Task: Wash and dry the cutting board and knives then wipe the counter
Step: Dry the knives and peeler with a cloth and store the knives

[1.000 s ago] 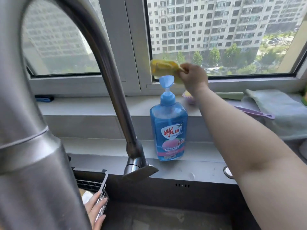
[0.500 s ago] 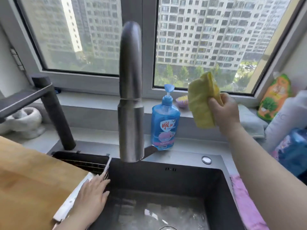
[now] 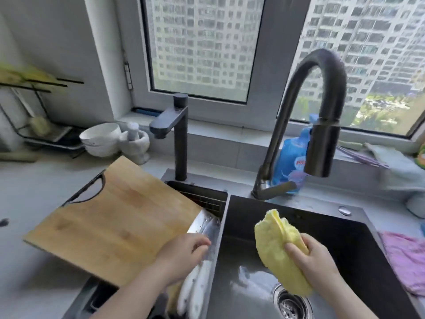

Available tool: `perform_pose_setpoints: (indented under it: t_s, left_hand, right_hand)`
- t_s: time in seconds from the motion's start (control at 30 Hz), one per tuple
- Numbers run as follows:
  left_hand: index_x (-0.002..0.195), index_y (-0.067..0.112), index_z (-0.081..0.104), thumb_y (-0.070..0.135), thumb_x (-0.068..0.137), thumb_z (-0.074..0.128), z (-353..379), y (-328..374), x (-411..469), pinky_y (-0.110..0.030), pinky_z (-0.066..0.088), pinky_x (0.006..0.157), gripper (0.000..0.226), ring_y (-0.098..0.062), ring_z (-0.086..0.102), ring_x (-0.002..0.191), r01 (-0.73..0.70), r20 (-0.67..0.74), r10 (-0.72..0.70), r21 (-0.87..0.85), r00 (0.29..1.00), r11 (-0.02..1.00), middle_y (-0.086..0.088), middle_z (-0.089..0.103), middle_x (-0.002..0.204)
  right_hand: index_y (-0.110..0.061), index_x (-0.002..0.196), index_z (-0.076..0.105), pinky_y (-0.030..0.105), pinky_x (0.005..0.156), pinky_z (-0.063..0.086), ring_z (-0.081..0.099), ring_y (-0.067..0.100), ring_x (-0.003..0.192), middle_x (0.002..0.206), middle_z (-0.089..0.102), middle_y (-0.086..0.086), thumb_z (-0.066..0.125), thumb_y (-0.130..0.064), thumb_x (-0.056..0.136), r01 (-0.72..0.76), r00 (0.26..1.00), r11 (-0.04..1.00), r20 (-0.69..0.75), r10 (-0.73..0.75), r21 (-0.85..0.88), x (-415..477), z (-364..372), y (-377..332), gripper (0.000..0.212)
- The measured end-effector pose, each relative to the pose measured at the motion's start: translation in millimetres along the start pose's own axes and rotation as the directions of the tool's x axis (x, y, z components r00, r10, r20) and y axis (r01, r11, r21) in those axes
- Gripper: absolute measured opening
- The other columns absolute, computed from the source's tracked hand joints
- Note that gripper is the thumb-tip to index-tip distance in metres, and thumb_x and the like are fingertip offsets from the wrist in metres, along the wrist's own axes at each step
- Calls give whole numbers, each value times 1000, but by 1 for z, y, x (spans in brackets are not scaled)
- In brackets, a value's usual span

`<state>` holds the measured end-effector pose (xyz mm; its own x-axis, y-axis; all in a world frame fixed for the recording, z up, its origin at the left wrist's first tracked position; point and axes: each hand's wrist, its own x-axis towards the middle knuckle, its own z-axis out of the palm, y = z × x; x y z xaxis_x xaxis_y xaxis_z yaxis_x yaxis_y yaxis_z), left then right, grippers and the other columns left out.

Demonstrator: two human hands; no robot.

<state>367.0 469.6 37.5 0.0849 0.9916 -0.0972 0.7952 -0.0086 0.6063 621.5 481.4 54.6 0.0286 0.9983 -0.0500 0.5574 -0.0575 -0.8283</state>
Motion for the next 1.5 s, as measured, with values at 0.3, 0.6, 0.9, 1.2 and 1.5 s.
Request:
perform_pose_setpoints:
  t_s: [0.3,0.6,0.9,1.2,1.5]
  left_hand:
    - [117,21,60,28,94,47,-34,-64,-26,-19,39,88,27,-12,53,107,115,173,-111,-13,979,993,5,60,122]
    - [107,22,59,31,97,40,-20,-66,-21,-24,39,79,24,-13,50,90,-9,435,14,-14,901,1000,-2,59,105]
    - [136,19,34,50,89,46,6,-54,-4,-29,45,82,59,-20,55,109,-2,517,-68,133,854,991,0,50,130]
    - [133,14,31,59,72,63,17,-49,-2,-32,47,90,82,-19,52,113,45,566,-169,226,807,973,0,48,130]
    - [136,17,19,32,74,62,24,-28,-3,-31,48,79,78,-21,57,102,70,532,-228,301,815,951,-5,47,121]
  right_hand:
    - [-19,77,51,26,61,41,51,15,72,75,55,-3,53,-16,91,-122,992,992,38,122,-18,-19,101,-34,14]
    - [-14,77,50,28,58,37,47,15,68,75,52,2,49,-14,90,-309,943,939,-76,323,151,-41,138,-34,14]
    - [-21,77,52,34,72,48,55,16,77,81,59,1,50,-15,91,-360,872,871,-210,442,335,-65,122,-31,16]
    - [-21,72,50,25,59,42,51,10,68,74,55,-2,49,-10,91,-363,884,865,-167,438,347,-62,115,-30,22]
    - [-24,72,48,24,59,43,52,9,69,77,55,0,50,-12,91,-365,903,872,-103,417,326,-50,111,-25,22]
